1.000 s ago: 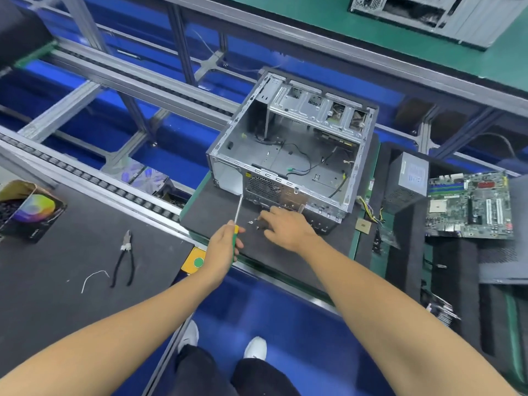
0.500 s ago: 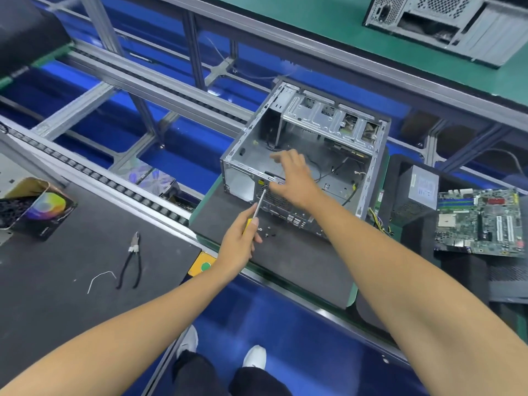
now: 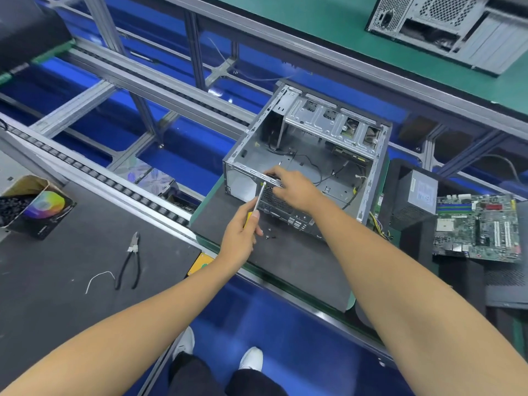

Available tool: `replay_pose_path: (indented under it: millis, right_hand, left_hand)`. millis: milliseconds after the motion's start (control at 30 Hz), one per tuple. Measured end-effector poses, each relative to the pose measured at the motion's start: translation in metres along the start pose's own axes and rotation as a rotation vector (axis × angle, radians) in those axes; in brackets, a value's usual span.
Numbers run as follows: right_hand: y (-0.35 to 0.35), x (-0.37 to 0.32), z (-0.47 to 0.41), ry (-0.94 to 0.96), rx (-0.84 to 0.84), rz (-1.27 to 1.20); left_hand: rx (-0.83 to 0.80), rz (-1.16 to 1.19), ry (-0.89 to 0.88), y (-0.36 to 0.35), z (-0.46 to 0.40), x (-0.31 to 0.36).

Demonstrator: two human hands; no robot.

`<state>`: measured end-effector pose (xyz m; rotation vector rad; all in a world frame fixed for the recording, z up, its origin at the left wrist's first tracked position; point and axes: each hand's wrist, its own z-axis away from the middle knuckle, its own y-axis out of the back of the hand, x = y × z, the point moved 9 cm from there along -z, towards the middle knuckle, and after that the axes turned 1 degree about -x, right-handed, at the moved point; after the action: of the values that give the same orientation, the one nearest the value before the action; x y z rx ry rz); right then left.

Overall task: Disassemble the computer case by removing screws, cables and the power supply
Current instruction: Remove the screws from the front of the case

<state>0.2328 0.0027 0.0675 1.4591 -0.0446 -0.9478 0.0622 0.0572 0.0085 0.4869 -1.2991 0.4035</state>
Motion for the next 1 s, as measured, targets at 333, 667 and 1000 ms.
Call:
replay_pose_path:
  millis: [333,667,1000]
  right_hand:
    - [-0.001,-0.001,-0.001,-0.002,0.009,0.038]
    - [0.0,-0.001,0.0,-0.024,0.009,0.024]
    - [0.0,0.0,-0.001,-0.036,0.003,0.032]
  left_hand:
    - [-0.01,-0.007,0.02,0.0,-0.001,-0.002]
    - [-0.053,0.076,0.123,-0.006,-0.004,-0.005]
    - [-0.092,-0.15,-0.011,0.002,-0.024,0.02]
